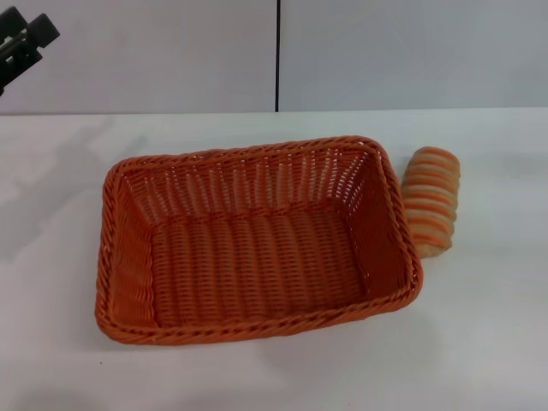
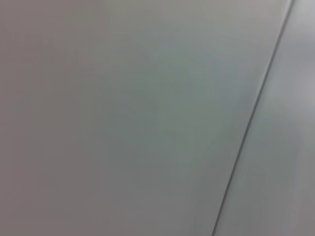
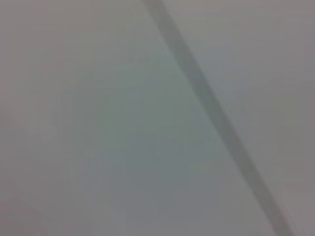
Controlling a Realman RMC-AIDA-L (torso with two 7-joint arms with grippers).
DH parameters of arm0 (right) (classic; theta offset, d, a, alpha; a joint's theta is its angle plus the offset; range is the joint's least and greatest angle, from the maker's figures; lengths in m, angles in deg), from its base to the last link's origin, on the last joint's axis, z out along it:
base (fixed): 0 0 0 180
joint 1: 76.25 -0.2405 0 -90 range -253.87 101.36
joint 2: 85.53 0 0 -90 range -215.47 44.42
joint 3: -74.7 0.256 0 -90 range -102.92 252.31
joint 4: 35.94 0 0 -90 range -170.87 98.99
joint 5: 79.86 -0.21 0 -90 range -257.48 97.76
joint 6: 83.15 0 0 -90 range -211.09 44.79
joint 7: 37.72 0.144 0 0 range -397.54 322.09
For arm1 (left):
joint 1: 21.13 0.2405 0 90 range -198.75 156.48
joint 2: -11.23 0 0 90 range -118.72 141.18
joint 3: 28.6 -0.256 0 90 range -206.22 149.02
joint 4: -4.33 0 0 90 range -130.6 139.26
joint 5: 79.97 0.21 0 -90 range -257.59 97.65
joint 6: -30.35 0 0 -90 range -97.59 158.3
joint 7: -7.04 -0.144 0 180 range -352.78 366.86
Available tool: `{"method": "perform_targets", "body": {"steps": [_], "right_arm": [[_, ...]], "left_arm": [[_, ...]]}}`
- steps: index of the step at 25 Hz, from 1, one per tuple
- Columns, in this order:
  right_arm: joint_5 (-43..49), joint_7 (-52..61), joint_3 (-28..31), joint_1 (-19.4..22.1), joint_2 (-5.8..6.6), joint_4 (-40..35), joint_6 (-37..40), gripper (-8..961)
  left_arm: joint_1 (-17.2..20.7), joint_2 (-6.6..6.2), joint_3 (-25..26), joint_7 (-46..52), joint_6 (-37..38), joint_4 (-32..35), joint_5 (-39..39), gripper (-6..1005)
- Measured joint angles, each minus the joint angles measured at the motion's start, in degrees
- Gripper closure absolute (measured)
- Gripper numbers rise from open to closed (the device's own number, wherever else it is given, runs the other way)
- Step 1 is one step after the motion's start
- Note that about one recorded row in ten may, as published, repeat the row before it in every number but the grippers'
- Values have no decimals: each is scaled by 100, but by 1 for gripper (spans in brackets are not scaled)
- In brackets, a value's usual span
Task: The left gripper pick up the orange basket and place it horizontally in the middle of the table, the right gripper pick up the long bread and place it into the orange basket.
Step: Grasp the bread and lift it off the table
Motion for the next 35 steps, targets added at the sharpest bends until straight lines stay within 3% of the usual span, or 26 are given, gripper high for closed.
{"method": "perform_targets", "body": {"steps": [4,9,11,15,18,21,25,28,35], "right_arm": [[2177,1878,400,-575,341,-1130,958,227],[4639,3144,669,-1970,875,-1402,2244,227],[5357,3286,580,-2437,972,-1324,2452,227],[6190,3363,-57,-3135,1016,-1042,2441,227],[6644,3541,-681,-3440,908,-939,2112,227],[7116,3665,-1073,-3609,639,-920,1733,227],[7623,3680,-1206,-3698,237,-881,1227,227],[7703,3656,-1270,-3665,5,-836,867,227],[7652,3539,-1290,-3497,-387,-768,276,227]], "left_arm": [[-71,5,-19,-1374,394,-819,-564,256],[-109,11,-17,-1742,515,-1051,-636,258],[-132,23,-12,-2160,645,-1252,-736,258],[-138,24,-22,-2328,700,-1353,-803,259],[-175,18,-26,-2656,784,-1644,-944,259],[-193,12,-28,-2692,819,-1757,-948,259],[-194,15,-195,-2813,907,-1786,-934,260],[-199,10,-301,-2847,923,-1824,-942,261],[-258,15,-304,-2849,906,-1915,-941,260]]}}
